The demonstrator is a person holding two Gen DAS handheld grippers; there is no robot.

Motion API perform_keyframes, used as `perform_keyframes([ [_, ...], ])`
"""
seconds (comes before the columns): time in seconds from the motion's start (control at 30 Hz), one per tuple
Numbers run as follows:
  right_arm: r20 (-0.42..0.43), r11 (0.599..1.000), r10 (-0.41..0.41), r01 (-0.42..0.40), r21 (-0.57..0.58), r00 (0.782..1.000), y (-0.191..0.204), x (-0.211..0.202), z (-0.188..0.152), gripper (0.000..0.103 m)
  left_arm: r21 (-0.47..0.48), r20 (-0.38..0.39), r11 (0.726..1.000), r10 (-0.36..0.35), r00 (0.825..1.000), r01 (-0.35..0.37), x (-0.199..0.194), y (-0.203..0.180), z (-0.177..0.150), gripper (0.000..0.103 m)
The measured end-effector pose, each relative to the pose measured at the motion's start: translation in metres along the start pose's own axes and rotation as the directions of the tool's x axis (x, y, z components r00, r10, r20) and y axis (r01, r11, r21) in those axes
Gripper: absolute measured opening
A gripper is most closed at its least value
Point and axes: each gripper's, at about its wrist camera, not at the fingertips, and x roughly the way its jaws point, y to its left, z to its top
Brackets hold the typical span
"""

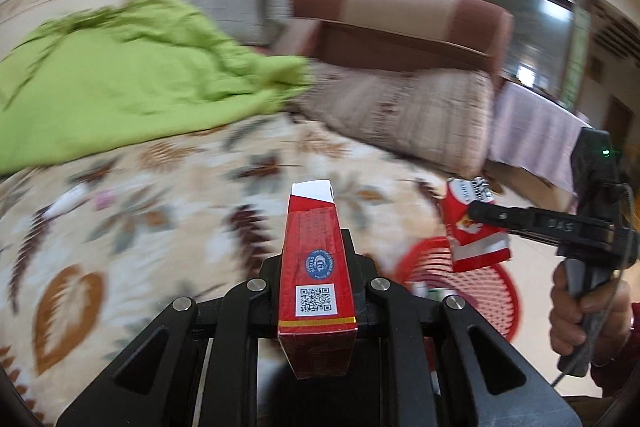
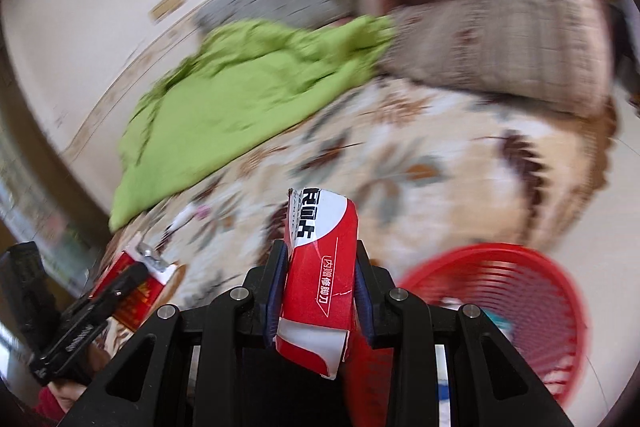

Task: Collect trash
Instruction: 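Carry the pack and wrapper over the red basket, then lower both items into the red basket and open both grippers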

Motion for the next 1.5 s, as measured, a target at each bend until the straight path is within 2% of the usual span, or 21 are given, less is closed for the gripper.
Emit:
perform_keyframes([
  [0.17, 0.043, 0.993, -0.089, 0.086, 0.083, 0.995, -0.052, -0.041, -0.004, 0.033, 0.066, -0.048, 0.991, -0.113, 0.992, 0.116, 0.029, -0.056, 0.009, 0.017],
  [0.37, 0.063, 0.985, -0.137, 0.129, 0.119, 0.989, -0.08, -0.069, -0.009, 0.033, 0.134, -0.101, 0.975, -0.164, 0.981, 0.177, 0.054, -0.101, 0.008, 0.017],
  [0.6, 0.039, 0.98, -0.135, 0.128, 0.15, 0.99, -0.096, -0.07, -0.019, 0.033, 0.154, -0.206, 0.972, -0.144, 0.968, 0.178, 0.09, -0.12, -0.007, 0.017],
  [0.77, 0.022, 0.976, -0.14, 0.134, 0.169, 0.99, -0.106, -0.066, -0.025, 0.033, 0.162, -0.246, 0.974, -0.114, 0.963, 0.157, 0.105, -0.123, -0.013, 0.017],
  [1.5, -0.03, 0.969, -0.166, 0.169, 0.18, 0.986, -0.11, -0.055, -0.033, 0.034, 0.217, -0.292, 0.962, -0.1, 0.951, 0.167, 0.117, -0.14, -0.03, 0.017],
])
